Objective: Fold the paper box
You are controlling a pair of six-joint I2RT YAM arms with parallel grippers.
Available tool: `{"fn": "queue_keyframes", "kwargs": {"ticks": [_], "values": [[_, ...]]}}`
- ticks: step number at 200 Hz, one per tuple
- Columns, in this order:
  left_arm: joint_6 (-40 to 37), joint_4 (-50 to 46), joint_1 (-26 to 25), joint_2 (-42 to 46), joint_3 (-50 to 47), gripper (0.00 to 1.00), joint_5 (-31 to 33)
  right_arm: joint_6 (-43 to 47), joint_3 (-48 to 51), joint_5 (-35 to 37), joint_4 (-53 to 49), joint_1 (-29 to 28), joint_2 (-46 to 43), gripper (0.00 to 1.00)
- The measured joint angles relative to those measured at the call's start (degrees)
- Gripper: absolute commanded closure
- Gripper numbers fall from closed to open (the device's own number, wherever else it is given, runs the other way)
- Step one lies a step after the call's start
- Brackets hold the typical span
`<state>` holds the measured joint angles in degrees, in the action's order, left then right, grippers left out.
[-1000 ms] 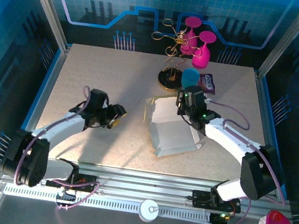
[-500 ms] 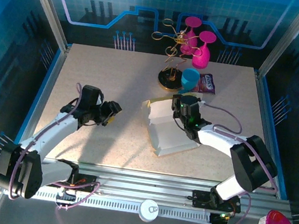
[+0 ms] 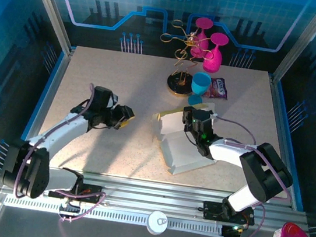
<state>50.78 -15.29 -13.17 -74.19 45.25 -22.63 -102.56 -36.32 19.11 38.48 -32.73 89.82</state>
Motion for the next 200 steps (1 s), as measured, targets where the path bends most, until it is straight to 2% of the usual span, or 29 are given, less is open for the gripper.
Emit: {"fn": "queue_keyframes", "kwargs": {"ticks": [27, 72, 144, 200], "values": [[-4.9, -1.0, -4.3, -4.0, 5.9, 0.59, 0.2, 1.1, 0.1, -0.9, 1.5, 0.3, 0.4, 1.00], [-12.1, -2.4, -7.0, -5.4, 9.2, 0.74, 1.9, 2.9, 0.1, -3.3, 4.5, 2.3, 0.6, 1.00], [-28.4, -5.2, -9.1, -14.7, 16.4, 0.69, 4.2, 4.0, 0.1, -6.6, 8.0, 4.0, 2.0, 1.00], [-34.2, -5.0, -13.4, -17.7, 17.3, 0.65, 5.7, 5.0, 1.7, -9.6, 13.0, 5.3, 4.2, 1.00]]}}
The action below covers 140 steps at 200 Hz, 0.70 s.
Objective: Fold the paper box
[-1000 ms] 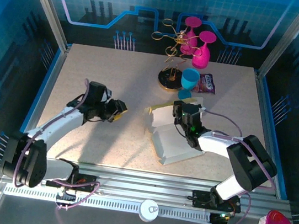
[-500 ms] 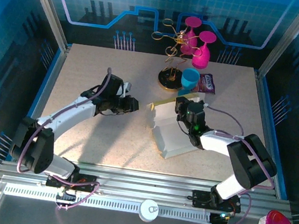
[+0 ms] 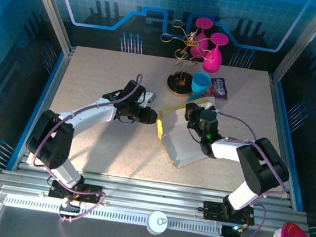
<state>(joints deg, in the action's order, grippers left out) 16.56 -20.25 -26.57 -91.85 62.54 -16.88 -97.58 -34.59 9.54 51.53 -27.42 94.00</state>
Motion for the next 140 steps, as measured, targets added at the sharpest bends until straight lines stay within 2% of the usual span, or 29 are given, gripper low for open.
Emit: {"fn": "queue_keyframes", "kwargs": {"ticks": [63, 140], "values": [[-0.7, 4.1, -2.5, 0.1, -1.2, 0.60, 1.1, 1.3, 1.5, -3.0, 4.8, 1.7, 1.1, 1.00], [-0.4, 8.8, -4.9, 1.5, -5.0, 0.53, 3.0, 1.3, 1.6, -4.4, 5.2, 2.6, 1.2, 1.00]]}}
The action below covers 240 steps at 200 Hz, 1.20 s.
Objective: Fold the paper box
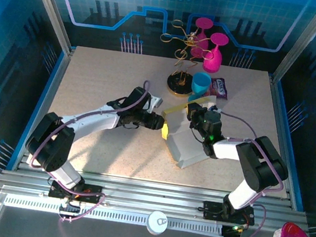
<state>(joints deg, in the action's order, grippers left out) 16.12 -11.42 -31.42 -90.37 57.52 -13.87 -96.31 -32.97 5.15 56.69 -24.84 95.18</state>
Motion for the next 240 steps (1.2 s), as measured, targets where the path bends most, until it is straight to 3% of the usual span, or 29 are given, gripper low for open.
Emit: {"fn": "queue_keyframes", "kwargs": {"ticks": [94, 146, 174, 240], "values": [[0.5, 5.5, -1.7, -0.2, -2.5, 0.53, 1.3, 0.0, -0.1, -1.2, 2.2, 0.2, 1.8, 1.00], [2.0, 8.0, -5.3, -1.0, -2.6, 0.54, 8.5, 0.2, -0.1, -1.4, 5.3, 0.2, 2.8, 1.00], [3.3, 9.0, -6.3, -1.8, -2.7, 0.60, 12.5, 0.2, -0.1, -1.4, 6.0, 0.2, 2.8, 1.00], [4.4, 10.9, -7.1, -4.1, -2.7, 0.66, 15.7, 0.2, -0.1, -1.4, 6.0, 0.2, 3.4, 1.00]]}}
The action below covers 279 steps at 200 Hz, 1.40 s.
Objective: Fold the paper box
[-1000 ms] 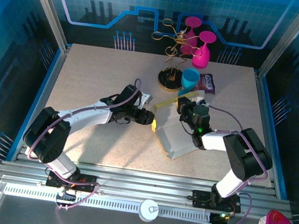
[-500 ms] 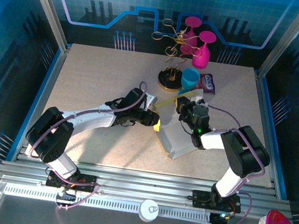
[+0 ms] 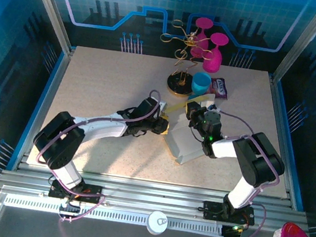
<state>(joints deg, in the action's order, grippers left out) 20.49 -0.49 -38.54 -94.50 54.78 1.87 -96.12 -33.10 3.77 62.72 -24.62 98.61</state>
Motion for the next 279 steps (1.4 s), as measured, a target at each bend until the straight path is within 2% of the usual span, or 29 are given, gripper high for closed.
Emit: {"fn": "queue_keyframes", "kwargs": {"ticks": [76, 132, 221, 247, 279], "values": [[1.3, 1.4, -1.4, -1.1, 0.0, 0.65, 5.0, 1.5, 0.1, -0.9, 3.3, 0.1, 1.8, 1.00], [3.3, 1.0, -2.8, -1.9, 0.3, 0.66, 9.9, 2.3, 2.8, -1.3, 12.9, 0.1, 5.4, 1.00], [4.7, -0.8, -4.8, -5.1, 4.0, 0.68, 16.5, 2.3, 3.5, -1.2, 15.4, 0.3, 6.2, 1.00], [5.1, -1.7, -5.4, -6.5, 5.3, 0.76, 19.0, 2.1, 3.5, -1.0, 15.4, 0.3, 6.2, 1.00], [6.0, -3.1, -5.9, -7.9, 6.9, 0.95, 22.7, 1.7, 3.5, -0.6, 15.3, 0.3, 6.2, 1.00]]}}
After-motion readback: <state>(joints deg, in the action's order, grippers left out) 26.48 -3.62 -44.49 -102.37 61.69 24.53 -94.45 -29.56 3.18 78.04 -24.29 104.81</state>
